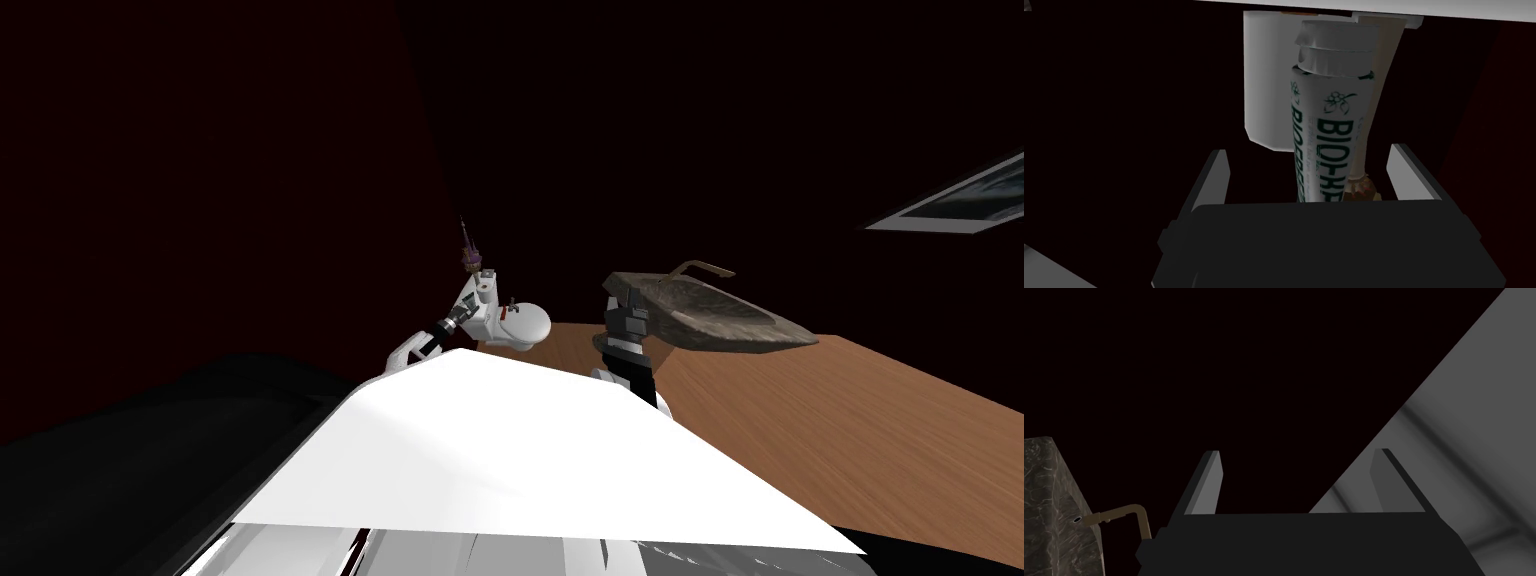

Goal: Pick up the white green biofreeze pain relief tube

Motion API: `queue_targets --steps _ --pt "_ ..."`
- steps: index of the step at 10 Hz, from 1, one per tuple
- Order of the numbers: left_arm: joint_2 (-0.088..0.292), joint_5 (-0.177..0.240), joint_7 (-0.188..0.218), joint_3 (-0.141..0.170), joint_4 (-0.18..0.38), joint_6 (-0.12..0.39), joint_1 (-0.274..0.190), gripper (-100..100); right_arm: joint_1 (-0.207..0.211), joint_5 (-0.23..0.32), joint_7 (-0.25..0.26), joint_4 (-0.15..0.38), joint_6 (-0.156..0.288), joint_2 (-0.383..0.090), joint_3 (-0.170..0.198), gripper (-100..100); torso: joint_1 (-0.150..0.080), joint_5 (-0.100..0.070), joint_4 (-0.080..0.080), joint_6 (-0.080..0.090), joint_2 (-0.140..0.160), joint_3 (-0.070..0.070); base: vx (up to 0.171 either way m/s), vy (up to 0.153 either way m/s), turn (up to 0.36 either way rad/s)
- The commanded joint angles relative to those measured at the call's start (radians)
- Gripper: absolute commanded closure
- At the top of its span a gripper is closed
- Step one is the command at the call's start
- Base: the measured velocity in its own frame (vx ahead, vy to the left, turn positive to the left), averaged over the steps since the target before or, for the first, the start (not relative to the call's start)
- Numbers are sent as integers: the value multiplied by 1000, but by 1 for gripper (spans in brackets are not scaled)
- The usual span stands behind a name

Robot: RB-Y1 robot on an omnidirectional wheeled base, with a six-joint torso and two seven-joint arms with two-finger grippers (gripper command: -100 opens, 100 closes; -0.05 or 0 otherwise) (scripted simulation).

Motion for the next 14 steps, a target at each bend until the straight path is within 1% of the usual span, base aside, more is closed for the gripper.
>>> queue_targets --steps 1,2,3,5,6,7,8,9,10,11,12,13,14 --pt "0 3 -5 0 50 -4 -50 -100 0 0 0 0 0 0 0 0 0 0 0 0 0 0 -108 19 -69" --pt "0 3 -5 0 81 -4 -63 -100 0 0 0 0 0 0 0 0 1 0 1 0 2 1 -59 1 4" --pt "-2 11 -16 5 115 -18 -103 -100 0 0 0 0 0 0 0 0 0 0 0 -1 0 1 -101 10 -109" --pt "-2 11 -16 5 170 -18 -148 -100 0 0 0 0 0 0 0 0 1 0 1 0 3 2 -78 10 -31" --pt "-2 11 -16 5 187 -18 -148 -100 0 0 0 0 0 0 0 0 0 0 0 -1 0 0 -1 -14 9" --pt "-4 19 -27 10 224 -31 -199 -100 0 0 0 0 0 0 0 0 -1 0 0 -1 -3 -1 -74 -17 -105" --pt "-4 19 -27 10 249 -31 -225 -100 0 0 0 0 0 0 0 0 -1 0 0 0 0 0 -95 -1 -72" --pt "-4 19 -27 10 280 -31 -233 -100 0 0 0 0 0 0 0 0 0 0 1 -1 1 1 -47 4 -2" --pt "-4 19 -27 10 293 -31 -233 -100 0 0 0 0 0 0 0 0 0 0 0 -1 0 0 -10 0 11" --pt "-6 27 -38 15 325 -44 -278 -100 0 0 0 0 0 0 0 0 0 0 0 -1 -2 -1 -67 -9 -96" --pt "-6 27 -38 15 354 -44 -305 -100 0 0 0 0 0 0 0 0 -1 0 0 0 0 0 -93 8 -71" --pt "-6 27 -38 15 374 -44 -319 -100 0 0 0 0 0 0 0 0 0 0 0 -1 1 1 -54 7 -10" --pt "-6 27 -38 15 395 -44 -319 -100 0 0 0 0 0 0 0 0 0 0 0 -1 0 0 -16 0 7"
